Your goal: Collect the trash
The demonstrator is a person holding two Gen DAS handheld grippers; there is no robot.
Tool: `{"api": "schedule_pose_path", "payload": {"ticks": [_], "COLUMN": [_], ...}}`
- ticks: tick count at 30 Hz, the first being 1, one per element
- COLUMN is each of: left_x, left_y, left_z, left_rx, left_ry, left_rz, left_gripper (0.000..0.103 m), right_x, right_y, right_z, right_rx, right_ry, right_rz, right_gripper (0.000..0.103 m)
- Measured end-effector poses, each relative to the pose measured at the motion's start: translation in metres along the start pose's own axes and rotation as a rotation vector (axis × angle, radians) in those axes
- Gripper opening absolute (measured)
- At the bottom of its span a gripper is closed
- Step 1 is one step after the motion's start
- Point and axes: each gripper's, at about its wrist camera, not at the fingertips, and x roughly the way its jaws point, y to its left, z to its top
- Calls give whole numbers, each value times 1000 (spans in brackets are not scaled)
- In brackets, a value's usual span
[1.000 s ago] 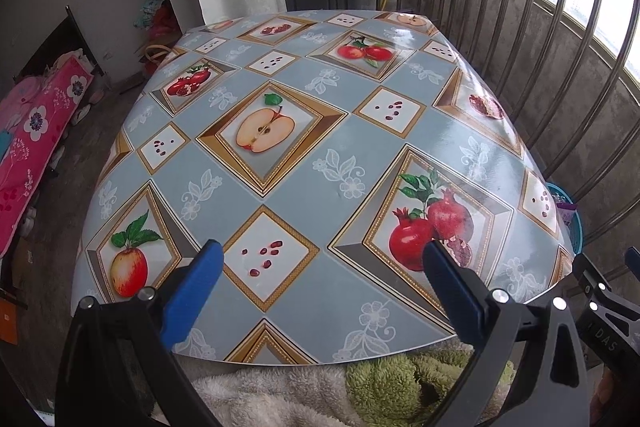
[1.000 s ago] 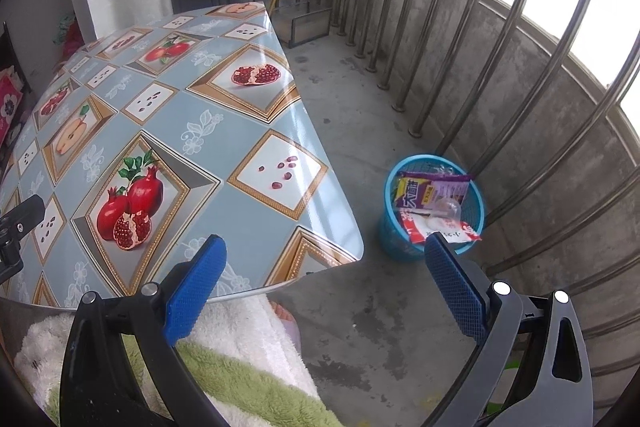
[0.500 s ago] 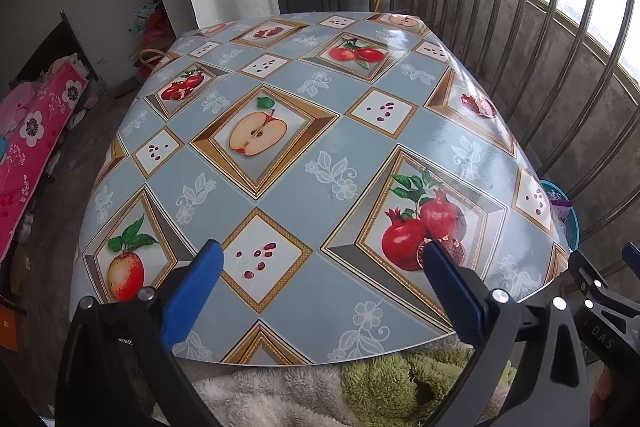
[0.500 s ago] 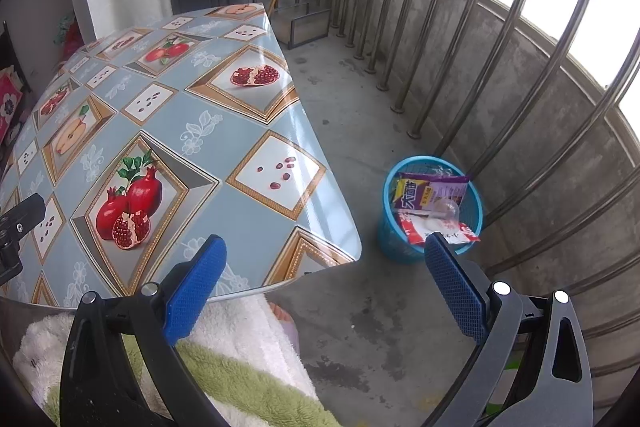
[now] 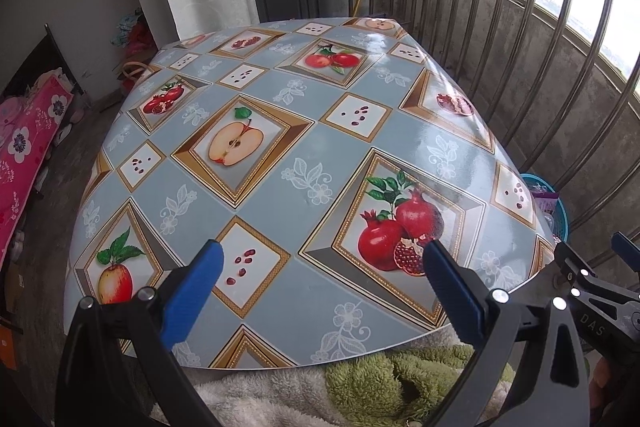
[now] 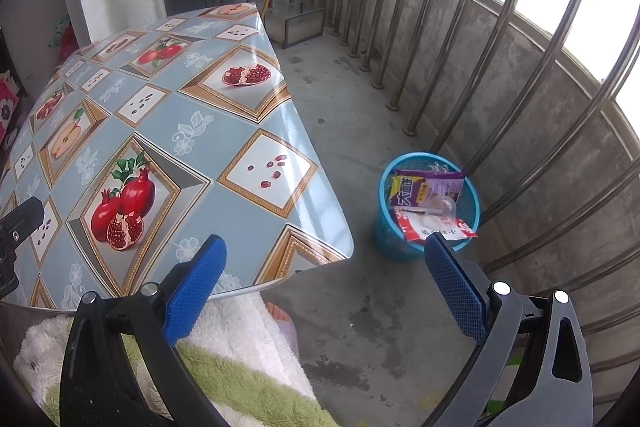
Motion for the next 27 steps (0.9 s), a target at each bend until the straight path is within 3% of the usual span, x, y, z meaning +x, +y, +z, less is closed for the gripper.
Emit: {"api": "schedule_pose_path", "payload": {"ticks": [27], "left_x": [2], "left_y": [3], "left_z": [-2], "left_rx": [-8], "left_ry": [12], "left_rz": [2], "left_gripper": [98], "right_x": [0], "right_y": [-4], "right_z": [-3], "right_rx": [5], "right_ry": [-1], "right_rz": [-5], "right_gripper": [95]}}
